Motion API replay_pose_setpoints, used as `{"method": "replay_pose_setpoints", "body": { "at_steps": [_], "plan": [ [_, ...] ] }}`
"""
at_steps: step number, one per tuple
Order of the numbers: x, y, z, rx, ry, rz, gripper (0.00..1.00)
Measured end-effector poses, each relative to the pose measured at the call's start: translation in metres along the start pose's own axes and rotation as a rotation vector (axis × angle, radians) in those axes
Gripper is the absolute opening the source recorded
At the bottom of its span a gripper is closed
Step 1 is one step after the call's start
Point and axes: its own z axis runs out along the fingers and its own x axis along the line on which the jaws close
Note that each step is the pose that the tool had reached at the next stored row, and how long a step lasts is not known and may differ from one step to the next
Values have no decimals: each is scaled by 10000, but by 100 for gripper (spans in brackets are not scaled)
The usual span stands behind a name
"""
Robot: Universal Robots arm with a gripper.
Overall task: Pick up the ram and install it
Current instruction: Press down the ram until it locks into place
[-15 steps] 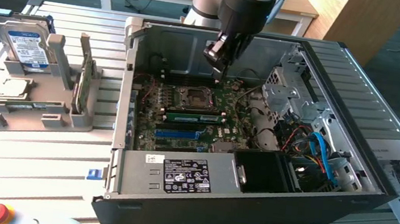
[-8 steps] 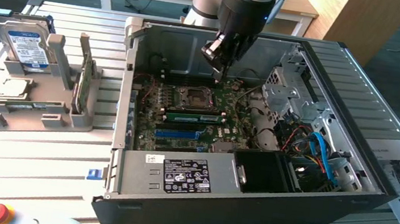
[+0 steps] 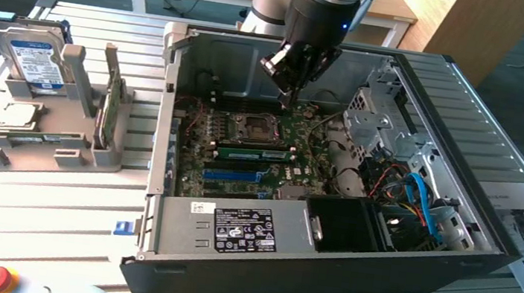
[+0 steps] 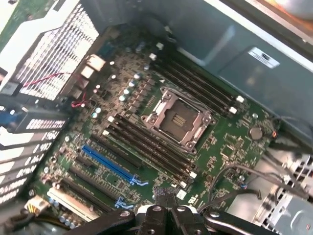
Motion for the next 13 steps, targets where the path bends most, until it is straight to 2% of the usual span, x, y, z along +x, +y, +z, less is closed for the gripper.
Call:
{"method": "replay_pose_setpoints", "body": {
  "at_steps": [13],
  "plan": [
    [0,-1,30,22,-93,2265,11]
  ]
}}
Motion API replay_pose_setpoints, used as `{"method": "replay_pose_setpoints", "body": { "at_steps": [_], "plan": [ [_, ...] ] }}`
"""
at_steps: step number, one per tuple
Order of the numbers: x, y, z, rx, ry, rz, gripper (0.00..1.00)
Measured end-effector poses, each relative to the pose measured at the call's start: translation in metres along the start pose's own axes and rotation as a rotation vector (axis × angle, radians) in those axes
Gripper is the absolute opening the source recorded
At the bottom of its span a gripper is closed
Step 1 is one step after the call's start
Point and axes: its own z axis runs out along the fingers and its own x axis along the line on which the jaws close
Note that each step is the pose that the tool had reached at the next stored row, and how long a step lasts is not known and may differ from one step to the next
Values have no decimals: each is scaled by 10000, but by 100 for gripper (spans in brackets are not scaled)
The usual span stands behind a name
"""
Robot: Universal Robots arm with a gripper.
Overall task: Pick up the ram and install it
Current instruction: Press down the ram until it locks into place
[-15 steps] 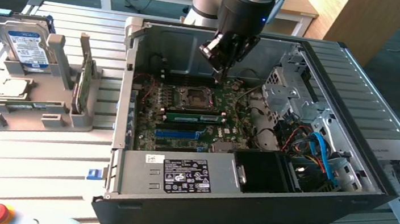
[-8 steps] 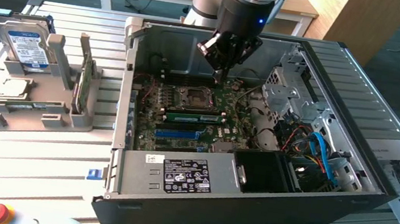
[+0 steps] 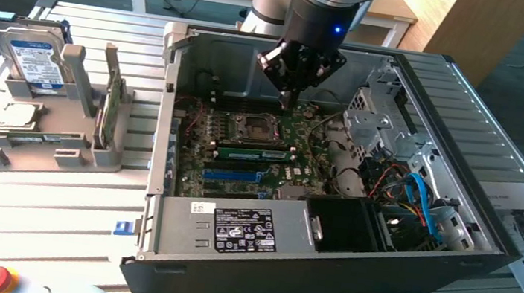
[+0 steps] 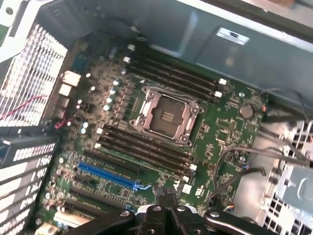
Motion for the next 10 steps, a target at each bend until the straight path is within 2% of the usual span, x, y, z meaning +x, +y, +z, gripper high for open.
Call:
{"method": "replay_pose_setpoints", "body": {
  "at_steps": [7,10],
  "plan": [
    [0,-1,14,11,-49,1198,11],
    [0,-1,24,21,-90,2206,11]
  ]
}}
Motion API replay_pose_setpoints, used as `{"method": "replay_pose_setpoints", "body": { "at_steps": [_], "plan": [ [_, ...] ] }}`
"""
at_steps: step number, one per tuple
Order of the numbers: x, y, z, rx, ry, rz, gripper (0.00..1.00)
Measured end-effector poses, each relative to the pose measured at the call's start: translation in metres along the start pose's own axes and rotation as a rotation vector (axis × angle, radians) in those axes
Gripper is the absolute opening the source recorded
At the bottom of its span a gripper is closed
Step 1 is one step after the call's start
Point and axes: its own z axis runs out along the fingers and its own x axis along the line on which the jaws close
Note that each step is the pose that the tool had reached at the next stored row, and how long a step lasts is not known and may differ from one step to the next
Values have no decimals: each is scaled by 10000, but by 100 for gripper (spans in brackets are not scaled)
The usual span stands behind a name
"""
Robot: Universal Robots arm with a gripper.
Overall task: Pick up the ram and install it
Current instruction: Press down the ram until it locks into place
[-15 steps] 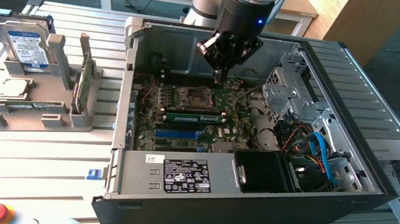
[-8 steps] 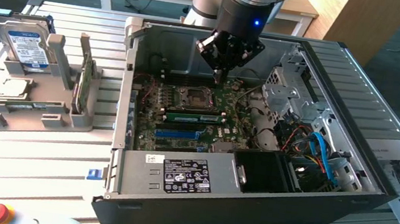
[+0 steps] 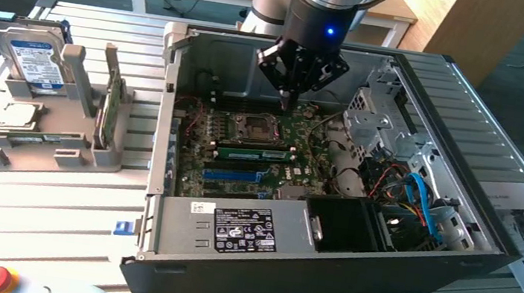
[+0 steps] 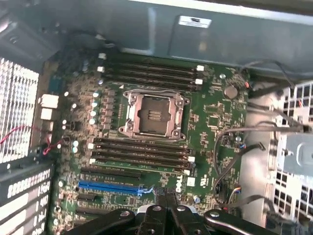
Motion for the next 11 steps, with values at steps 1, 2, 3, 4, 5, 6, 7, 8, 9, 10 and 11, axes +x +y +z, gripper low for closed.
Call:
{"method": "replay_pose_setpoints", "body": {
  "at_steps": [1,2,3,4,5,6,7,8,9,10,11],
  "plan": [
    [1,0,0,2,-7,189,11],
    [1,0,0,3,-7,192,11],
    [1,0,0,3,-7,192,11],
    [1,0,1,2,-8,192,11],
    [1,0,1,2,-8,193,11],
    [1,0,1,2,-8,193,11],
    [1,0,1,2,-8,195,11],
    [1,0,1,2,-8,213,11],
    [1,0,1,2,-11,268,11],
    [1,0,1,3,-14,336,11],
    [1,0,1,4,-17,415,11]
  ]
}}
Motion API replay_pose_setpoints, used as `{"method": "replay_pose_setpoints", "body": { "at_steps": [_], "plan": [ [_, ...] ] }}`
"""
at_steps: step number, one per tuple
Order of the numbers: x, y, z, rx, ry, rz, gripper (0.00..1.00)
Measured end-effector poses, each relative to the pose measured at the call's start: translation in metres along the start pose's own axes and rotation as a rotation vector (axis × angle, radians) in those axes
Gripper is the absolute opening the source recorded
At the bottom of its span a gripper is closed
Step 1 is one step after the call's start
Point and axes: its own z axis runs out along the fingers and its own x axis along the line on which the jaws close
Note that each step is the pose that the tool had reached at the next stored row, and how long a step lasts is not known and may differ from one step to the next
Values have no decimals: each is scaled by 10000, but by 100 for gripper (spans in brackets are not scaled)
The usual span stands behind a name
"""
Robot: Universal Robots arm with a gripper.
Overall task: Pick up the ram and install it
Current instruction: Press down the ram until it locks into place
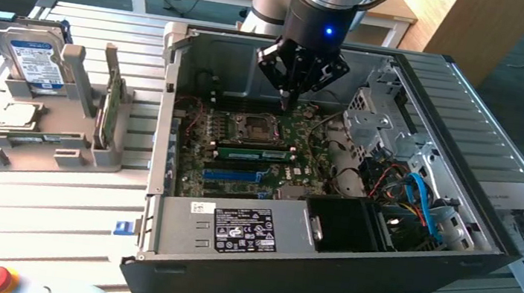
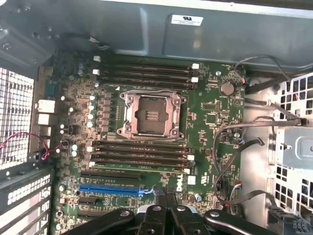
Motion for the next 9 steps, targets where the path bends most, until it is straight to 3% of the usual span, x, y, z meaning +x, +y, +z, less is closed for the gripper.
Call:
{"method": "replay_pose_setpoints", "body": {
  "at_steps": [9],
  "plan": [
    [0,0,0,3,-11,254,11]
  ]
}}
